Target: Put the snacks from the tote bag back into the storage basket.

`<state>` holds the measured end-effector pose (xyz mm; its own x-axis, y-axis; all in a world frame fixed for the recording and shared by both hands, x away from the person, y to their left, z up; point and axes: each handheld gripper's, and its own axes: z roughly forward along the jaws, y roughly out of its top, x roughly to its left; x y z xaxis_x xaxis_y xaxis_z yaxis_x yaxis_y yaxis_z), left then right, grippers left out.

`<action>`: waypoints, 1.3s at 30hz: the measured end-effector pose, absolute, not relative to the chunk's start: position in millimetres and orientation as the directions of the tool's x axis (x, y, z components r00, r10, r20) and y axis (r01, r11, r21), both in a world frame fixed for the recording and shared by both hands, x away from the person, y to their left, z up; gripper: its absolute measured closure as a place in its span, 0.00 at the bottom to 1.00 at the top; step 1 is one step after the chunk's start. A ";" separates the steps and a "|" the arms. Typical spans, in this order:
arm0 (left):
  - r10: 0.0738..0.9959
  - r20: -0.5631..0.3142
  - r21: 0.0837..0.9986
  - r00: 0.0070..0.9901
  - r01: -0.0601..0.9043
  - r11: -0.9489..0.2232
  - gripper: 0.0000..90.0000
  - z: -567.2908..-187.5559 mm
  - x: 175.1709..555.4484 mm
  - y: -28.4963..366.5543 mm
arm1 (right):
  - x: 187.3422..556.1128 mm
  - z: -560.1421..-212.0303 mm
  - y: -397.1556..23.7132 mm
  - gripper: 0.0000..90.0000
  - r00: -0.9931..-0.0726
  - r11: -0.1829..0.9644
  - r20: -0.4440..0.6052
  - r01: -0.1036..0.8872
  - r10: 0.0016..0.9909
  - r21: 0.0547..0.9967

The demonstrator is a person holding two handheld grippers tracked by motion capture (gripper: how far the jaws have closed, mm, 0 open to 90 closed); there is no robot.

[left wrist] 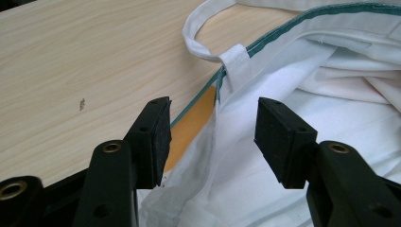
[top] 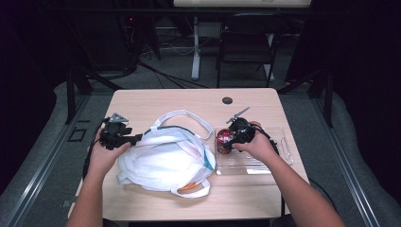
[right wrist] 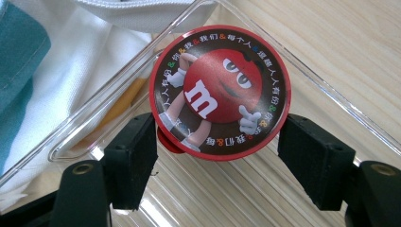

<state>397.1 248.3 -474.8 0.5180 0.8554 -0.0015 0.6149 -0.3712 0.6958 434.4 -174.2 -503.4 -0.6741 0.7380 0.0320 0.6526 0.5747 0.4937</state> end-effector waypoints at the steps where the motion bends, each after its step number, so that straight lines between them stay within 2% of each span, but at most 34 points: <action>1: 0.856 -0.001 0.696 0.518 0.615 -0.371 0.52 -474.7 397.1 248.4 | 435.1 -502.5 -174.8 0.32 -0.682 0.587 0.030 0.649 0.730 0.484; 18: 0.856 -0.001 0.697 0.517 0.614 -0.370 0.52 -474.7 397.1 248.2 | 436.1 -503.8 -176.6 0.32 -0.697 0.598 0.030 0.635 0.716 0.489; 39: 0.854 -0.002 0.697 0.520 0.613 -0.372 0.52 -473.1 396.6 249.7 | 433.5 -500.2 -177.3 0.32 -0.666 0.546 0.064 0.659 0.744 0.517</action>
